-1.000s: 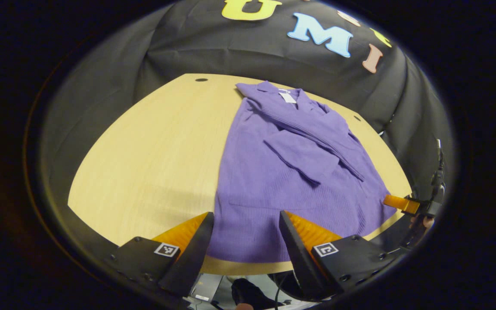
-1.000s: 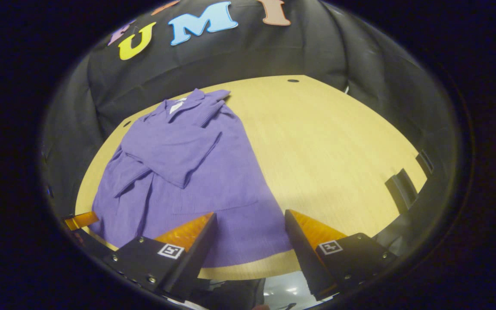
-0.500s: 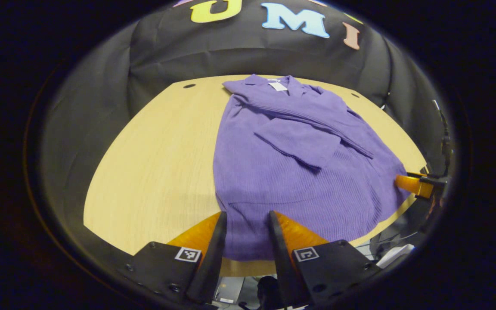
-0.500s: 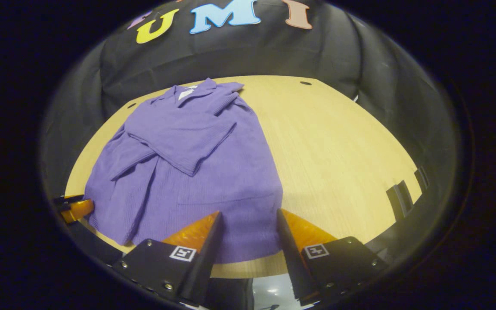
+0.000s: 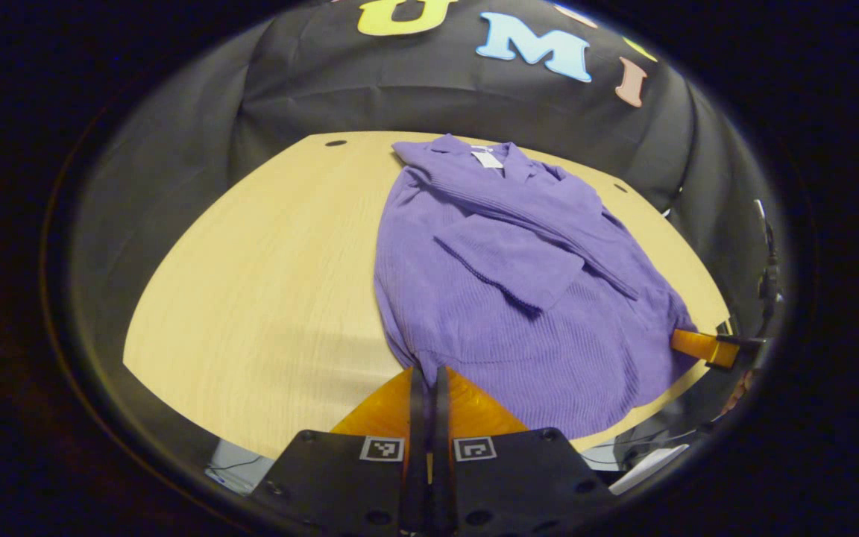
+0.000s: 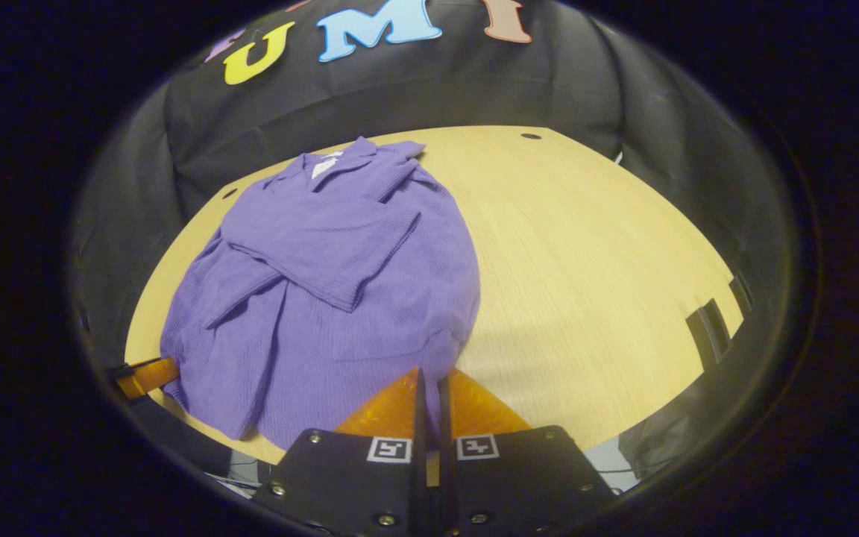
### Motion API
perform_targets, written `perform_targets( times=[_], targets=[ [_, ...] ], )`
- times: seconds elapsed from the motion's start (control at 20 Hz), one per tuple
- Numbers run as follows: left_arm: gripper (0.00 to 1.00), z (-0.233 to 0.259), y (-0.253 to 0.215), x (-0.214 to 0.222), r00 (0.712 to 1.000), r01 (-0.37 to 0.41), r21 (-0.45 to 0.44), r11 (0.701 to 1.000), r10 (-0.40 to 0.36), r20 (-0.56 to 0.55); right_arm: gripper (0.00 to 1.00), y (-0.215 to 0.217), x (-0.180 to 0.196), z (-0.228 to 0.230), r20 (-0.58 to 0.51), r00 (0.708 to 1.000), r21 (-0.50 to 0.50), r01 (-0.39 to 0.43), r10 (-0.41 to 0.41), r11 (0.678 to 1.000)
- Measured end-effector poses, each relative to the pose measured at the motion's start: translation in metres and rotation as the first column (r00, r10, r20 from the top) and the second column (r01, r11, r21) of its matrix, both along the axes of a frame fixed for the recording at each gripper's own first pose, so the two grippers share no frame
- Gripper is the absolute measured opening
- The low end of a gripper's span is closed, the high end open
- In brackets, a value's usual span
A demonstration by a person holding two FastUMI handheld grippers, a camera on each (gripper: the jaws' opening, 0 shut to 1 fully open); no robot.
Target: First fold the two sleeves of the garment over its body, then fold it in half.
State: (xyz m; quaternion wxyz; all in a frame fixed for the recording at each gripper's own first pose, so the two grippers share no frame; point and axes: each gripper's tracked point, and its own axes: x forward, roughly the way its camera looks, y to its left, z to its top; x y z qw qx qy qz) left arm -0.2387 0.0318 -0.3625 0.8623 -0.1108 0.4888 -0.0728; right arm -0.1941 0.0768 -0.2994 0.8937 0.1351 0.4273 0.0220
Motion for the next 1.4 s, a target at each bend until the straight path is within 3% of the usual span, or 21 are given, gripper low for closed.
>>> perform_targets(
  times=[0.15,0.3,0.6,1.05,1.4],
  targets=[
    [0.1,0.005,-0.004,0.001,0.998,-0.045,-0.095,0.994,0.041,-0.039,0.03,-0.001,0.002,0.006,-0.006,1.0,0.022,-0.006,0.006,1.0],
    [0.1,0.022,-0.002,0.007,0.995,-0.096,-0.166,0.981,0.088,-0.05,0.02,-0.001,0.007,0.022,-0.008,0.999,0.127,0.04,-0.039,0.991],
    [0.1,0.073,-0.006,0.032,0.991,-0.128,-0.244,0.961,0.132,0.0,0.02,-0.016,0.026,0.075,0.087,0.995,0.209,0.025,-0.044,0.978],
    [0.09,0.145,-0.016,0.105,0.971,-0.159,-0.318,0.935,0.207,0.123,0.01,-0.017,0.098,0.15,0.268,0.961,0.194,-0.125,0.07,0.973],
    [0.09,0.176,-0.005,0.205,0.923,-0.242,-0.285,0.928,0.31,0.228,0.01,-0.021,0.191,0.192,0.356,0.926,0.232,-0.217,0.125,0.948]
  ],
)
